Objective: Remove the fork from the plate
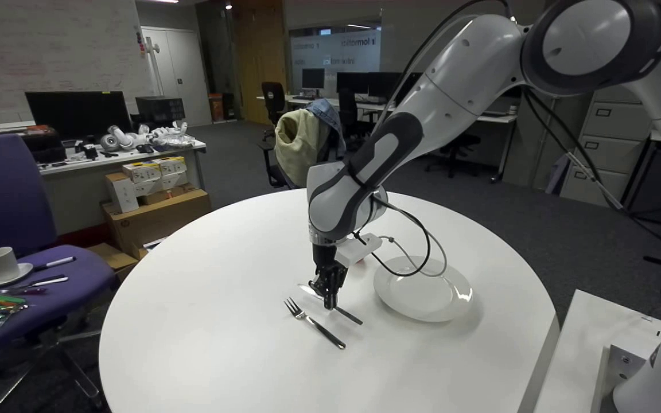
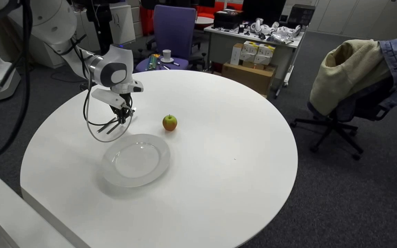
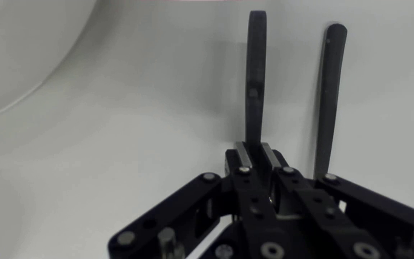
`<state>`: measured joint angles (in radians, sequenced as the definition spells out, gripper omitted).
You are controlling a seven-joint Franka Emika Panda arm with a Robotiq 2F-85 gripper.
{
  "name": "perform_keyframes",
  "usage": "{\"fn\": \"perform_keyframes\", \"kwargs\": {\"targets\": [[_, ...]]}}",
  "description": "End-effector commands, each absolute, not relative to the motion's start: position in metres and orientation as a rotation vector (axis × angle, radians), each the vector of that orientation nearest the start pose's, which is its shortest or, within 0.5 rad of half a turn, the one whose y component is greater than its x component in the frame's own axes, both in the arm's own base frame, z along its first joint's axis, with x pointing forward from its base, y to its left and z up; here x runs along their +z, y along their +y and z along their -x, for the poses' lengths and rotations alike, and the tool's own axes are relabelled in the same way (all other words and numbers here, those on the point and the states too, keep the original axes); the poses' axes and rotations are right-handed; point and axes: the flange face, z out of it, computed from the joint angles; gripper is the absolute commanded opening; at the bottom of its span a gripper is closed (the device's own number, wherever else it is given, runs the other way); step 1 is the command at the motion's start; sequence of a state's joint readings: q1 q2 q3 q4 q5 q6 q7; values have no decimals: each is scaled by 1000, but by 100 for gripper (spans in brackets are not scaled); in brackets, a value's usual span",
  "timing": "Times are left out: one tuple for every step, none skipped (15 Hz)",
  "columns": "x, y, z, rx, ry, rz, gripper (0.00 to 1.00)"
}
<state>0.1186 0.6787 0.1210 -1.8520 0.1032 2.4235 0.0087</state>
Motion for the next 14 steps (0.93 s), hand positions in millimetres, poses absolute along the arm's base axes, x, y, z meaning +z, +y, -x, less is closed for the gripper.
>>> {"fn": "perform_keyframes", "kwargs": {"targets": [[152,150,-616,222,-150,2990,3],[151,150,-616,223,-148,2991,3],[150,149,-616,225,-146,2991,3],[149,149,-617,227,-141,2990,3],[147,148,-617,231,-138,2988,3],[145,148,-617,233,-136,2987,3],[144,148,-617,236,-133,2986,3],[143,148,-617,240,-130,2985,3],[142,148,-617,241,-128,2984,3],[142,148,-617,243,-126,2983,3],[142,148,-617,243,-125,2983,3],[142,148,-617,243,-124,2983,3],[142,148,-617,242,-124,2983,3],[142,148,-618,243,-123,2984,3]]}}
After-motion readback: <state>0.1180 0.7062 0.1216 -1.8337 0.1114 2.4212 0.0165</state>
